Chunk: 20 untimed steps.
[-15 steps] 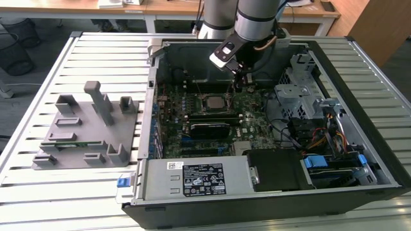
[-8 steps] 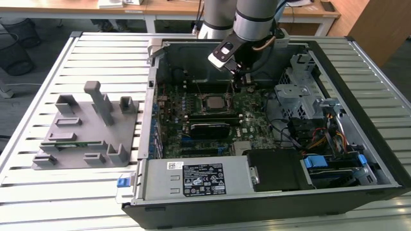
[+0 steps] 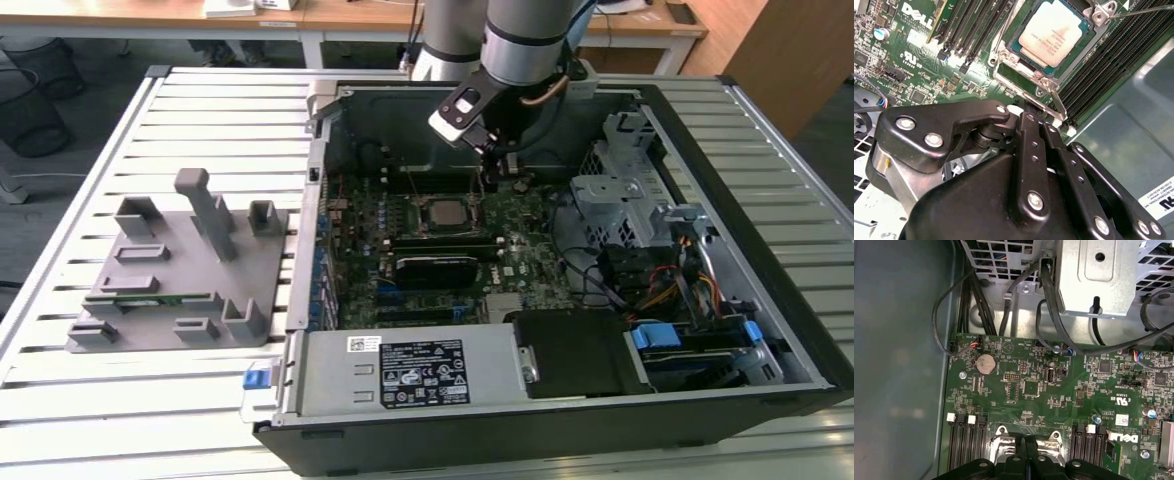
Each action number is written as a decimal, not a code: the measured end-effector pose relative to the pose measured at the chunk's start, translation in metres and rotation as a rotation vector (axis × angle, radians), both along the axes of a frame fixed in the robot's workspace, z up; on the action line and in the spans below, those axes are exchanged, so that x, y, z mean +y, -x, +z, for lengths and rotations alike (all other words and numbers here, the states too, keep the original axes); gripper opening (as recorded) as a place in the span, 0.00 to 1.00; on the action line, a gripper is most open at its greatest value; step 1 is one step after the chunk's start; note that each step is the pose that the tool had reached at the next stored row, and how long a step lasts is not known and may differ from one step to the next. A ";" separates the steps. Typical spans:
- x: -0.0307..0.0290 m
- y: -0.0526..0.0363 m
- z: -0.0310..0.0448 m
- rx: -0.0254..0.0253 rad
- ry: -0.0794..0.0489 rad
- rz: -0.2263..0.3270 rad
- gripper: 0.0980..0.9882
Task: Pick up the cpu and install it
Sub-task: 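Close the cpu cover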
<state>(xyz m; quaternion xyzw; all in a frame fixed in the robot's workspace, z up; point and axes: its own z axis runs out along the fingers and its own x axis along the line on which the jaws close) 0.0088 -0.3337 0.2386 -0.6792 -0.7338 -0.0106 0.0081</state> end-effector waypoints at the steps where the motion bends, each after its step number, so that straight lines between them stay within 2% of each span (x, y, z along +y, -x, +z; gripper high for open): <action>1: 0.0000 0.0006 -0.0001 0.0000 0.000 0.000 0.01; 10: 0.0000 0.0072 -0.0008 0.0000 0.000 0.000 0.01; 20: 0.0000 0.0212 -0.0024 0.0000 0.000 0.000 0.01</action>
